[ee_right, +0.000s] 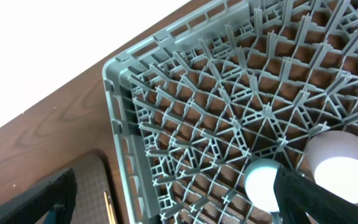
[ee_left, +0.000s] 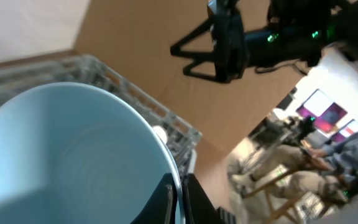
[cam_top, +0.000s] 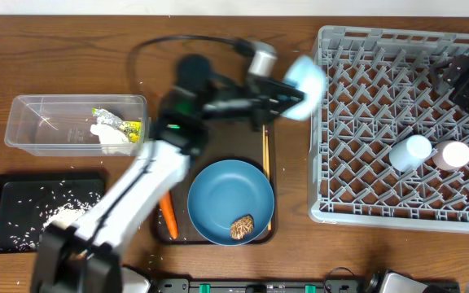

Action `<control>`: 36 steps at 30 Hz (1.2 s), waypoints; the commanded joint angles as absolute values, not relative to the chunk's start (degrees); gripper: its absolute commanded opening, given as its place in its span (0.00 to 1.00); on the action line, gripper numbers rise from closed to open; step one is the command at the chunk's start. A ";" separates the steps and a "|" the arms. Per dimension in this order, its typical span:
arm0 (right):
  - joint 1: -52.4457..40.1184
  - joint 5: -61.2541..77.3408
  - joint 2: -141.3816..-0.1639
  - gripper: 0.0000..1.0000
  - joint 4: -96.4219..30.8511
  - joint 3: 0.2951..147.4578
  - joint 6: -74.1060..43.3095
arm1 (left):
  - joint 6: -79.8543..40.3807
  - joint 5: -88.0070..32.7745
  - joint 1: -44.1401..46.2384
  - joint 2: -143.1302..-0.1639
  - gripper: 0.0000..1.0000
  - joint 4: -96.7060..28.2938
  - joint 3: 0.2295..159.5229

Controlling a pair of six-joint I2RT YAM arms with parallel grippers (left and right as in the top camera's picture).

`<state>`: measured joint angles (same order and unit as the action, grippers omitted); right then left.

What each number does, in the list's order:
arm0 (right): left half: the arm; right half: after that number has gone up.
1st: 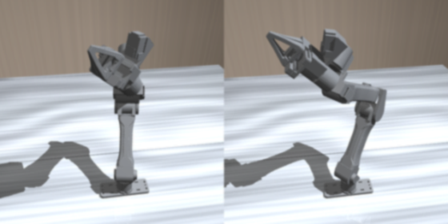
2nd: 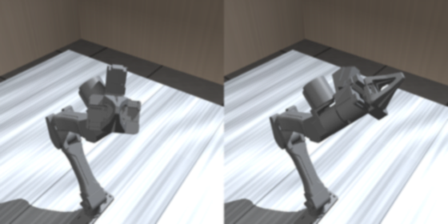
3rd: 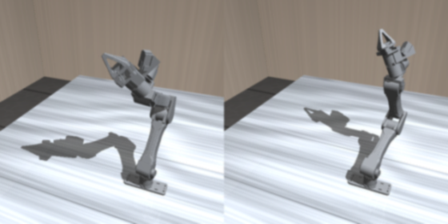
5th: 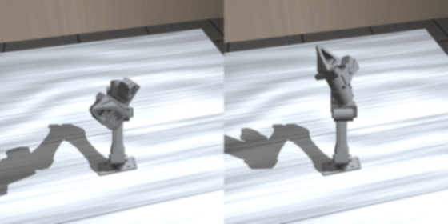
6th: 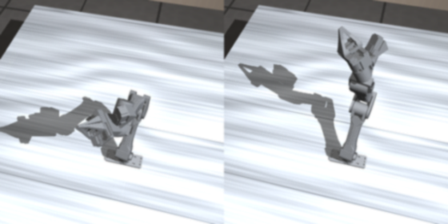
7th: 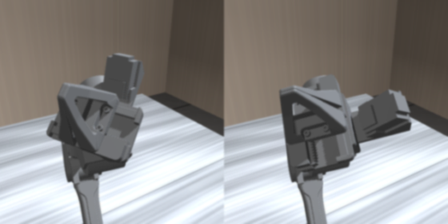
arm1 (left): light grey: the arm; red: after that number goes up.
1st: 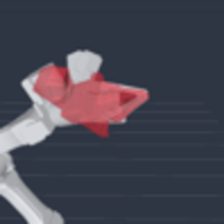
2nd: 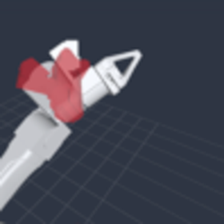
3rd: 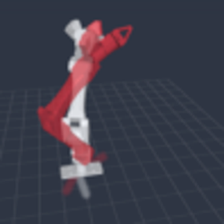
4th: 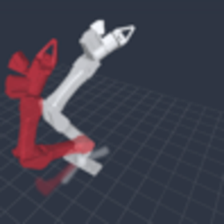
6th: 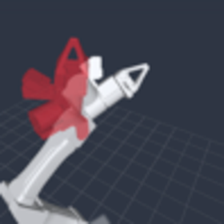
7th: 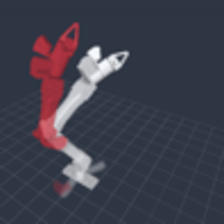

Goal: Sort waste into correct bins and load items into the dishwasher rack
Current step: 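Carry the empty bowl with the left gripper toward the rack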

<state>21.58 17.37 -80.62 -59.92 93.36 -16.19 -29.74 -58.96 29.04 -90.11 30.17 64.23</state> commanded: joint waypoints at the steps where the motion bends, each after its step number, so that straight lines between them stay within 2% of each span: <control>1: 22.15 18.20 -80.90 0.94 -60.05 93.69 -17.10 | -41.32 -49.98 35.33 -94.80 0.06 36.77 64.73; 6: 22.15 17.98 -80.90 0.95 -60.27 93.67 -17.10 | -61.69 -42.48 41.67 -103.26 0.06 56.10 64.73; 10: 22.15 17.98 -80.90 0.95 -60.66 93.67 -17.10 | -74.32 -38.09 43.11 -107.74 0.06 60.64 64.73; 23: 22.15 17.96 -80.90 0.95 -62.46 93.65 -17.10 | -88.38 -35.31 43.27 -117.71 0.06 67.16 64.73; 36: 22.15 17.76 -80.90 0.95 -63.16 93.65 -17.08 | -90.52 -33.85 45.21 -119.61 0.07 67.81 64.73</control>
<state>21.61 17.76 -80.64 -63.00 93.36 -16.36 -90.04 -34.30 44.88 -119.15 67.33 64.25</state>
